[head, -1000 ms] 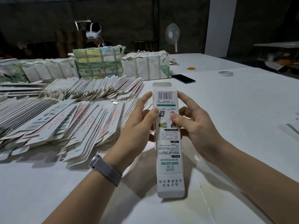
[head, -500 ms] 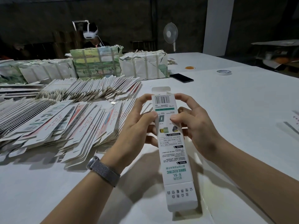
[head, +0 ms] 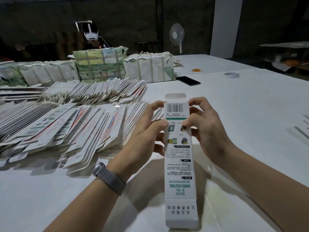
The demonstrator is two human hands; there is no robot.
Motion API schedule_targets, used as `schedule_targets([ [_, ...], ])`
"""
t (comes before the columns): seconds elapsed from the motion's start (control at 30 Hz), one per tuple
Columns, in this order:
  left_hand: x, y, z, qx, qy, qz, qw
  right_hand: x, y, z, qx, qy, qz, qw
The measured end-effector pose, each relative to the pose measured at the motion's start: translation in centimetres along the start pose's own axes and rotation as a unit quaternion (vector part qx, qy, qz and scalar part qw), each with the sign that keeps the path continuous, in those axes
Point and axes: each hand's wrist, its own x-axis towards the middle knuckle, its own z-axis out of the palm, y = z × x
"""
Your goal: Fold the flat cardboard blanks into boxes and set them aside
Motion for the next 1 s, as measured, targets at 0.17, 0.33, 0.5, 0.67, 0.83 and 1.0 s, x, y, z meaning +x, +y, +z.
schedule_targets([
  [0.17, -0.02, 0.03, -0.2, -0.021, -0.008, -0.017, 1.0, 0.08, 0.1, -0.07, 0.025, 0.032, -0.016, 0.999],
  [0.33, 0.09, -0.4, -0.37, -0.037, -0.027, -0.032, 0.998, 0.16, 0.19, -0.18, 0.063, 0.028, -0.03, 0.997],
  [0.5, 0.1, -0.88, 0.01, -0.05, -0.023, -0.036, 0.998, 0.31, 0.55, -0.23, 0.084, 0.034, -0.03, 0.995],
  [0.67, -0.05, -0.7, 0.19, -0.047, -0.026, -0.037, 0.998, 0.37, 0.53, -0.17, 0.106, 0.043, -0.016, 0.993],
  [0.83, -0.16, -0.36, 0.1, -0.065, -0.04, -0.035, 0.996, 0.18, 0.33, -0.35, 0.117, 0.009, 0.004, 0.993],
  [1.0, -0.13, -0.21, 0.07, -0.08, -0.032, -0.026, 0.996, -0.04, 0.21, -0.27, 0.101, -0.021, 0.021, 0.994],
])
